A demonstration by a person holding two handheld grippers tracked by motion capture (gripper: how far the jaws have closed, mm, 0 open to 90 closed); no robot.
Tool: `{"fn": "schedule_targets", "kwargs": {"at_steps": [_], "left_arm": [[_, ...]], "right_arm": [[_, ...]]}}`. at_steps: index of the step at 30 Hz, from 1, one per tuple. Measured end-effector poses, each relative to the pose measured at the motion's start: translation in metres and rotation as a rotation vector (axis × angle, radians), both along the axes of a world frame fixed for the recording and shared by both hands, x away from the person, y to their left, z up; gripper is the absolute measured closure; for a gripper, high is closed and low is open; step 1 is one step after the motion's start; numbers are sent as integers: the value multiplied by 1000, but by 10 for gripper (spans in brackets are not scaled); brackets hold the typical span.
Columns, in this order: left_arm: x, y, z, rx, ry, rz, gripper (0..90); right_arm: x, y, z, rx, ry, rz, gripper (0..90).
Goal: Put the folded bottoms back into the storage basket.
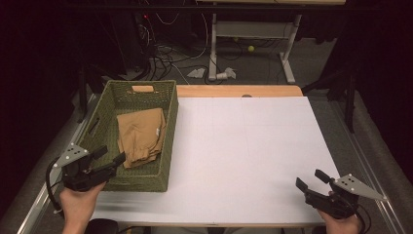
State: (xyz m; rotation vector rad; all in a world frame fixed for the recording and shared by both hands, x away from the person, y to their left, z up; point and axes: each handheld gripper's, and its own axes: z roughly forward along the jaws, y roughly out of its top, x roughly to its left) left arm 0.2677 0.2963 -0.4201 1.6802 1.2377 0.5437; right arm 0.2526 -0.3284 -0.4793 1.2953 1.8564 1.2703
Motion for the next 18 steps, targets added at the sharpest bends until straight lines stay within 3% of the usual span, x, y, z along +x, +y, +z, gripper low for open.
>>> {"fn": "schedule_targets", "kwargs": {"at_steps": [18], "left_arm": [[-12,4,-12,8,-6,4,270]], "right_arm": [[0,0,0,-1,-2,0,238]]}}
